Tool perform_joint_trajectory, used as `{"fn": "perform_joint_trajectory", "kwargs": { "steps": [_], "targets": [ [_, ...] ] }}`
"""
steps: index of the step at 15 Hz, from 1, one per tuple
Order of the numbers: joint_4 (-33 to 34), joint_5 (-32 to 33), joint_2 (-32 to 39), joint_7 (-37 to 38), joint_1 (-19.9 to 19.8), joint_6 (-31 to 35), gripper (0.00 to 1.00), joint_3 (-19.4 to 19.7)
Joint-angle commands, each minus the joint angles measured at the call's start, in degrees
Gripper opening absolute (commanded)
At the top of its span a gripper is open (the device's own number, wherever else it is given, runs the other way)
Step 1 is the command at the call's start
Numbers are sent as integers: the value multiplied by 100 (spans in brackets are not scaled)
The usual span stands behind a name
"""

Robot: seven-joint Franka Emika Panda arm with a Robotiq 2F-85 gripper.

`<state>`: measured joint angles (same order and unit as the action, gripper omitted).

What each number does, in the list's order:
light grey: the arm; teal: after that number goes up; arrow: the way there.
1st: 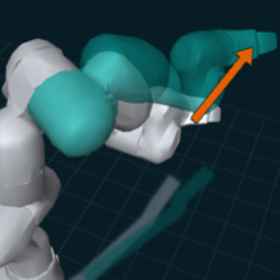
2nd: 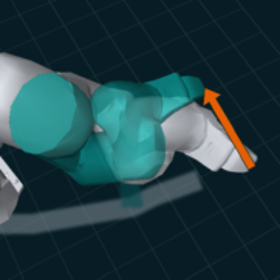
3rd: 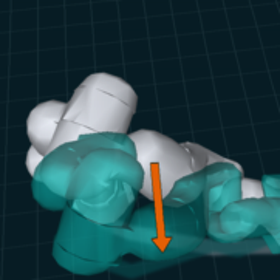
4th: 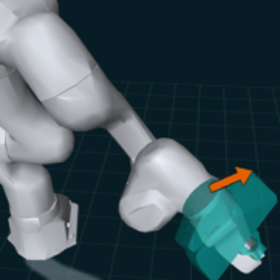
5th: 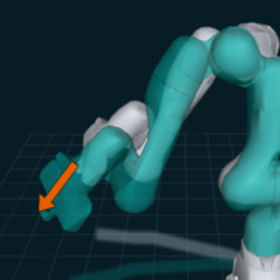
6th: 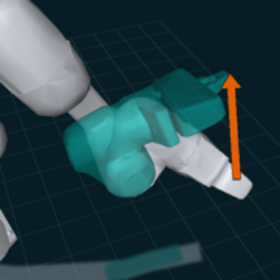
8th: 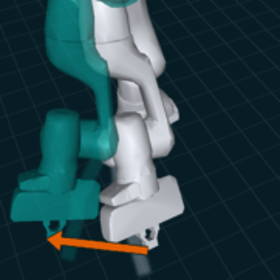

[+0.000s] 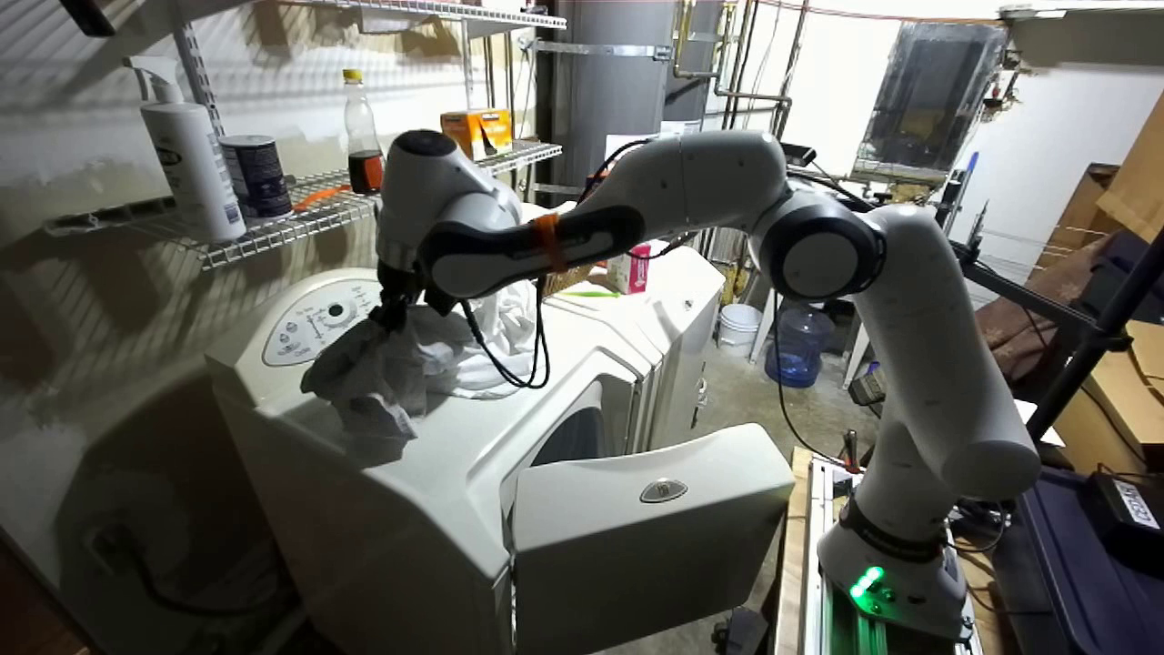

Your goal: Put the grey cloth into the washing machine

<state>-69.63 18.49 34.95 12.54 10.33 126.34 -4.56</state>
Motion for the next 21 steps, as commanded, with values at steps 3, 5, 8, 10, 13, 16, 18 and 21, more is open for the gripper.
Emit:
{"fn": "perform_joint_trajectory", "kwargs": {
  "steps": [3,5,8,10,13,16,18,21],
  "targets": [
    [-1873,-672,-1618,1055,9,264,2,126],
    [-2381,-715,-2026,1358,82,542,2,139],
    [-3196,523,-2608,2475,451,844,2,480],
    [-3730,1290,-3029,3269,546,462,2,508],
    [-3463,1256,-2790,3291,313,76,2,208],
    [-3613,1289,-2898,3362,278,-2,7,128],
    [-3578,1288,-2853,3355,266,7,7,138],
    [-3798,1027,-2957,3087,199,-103,2,124]
  ]
}}
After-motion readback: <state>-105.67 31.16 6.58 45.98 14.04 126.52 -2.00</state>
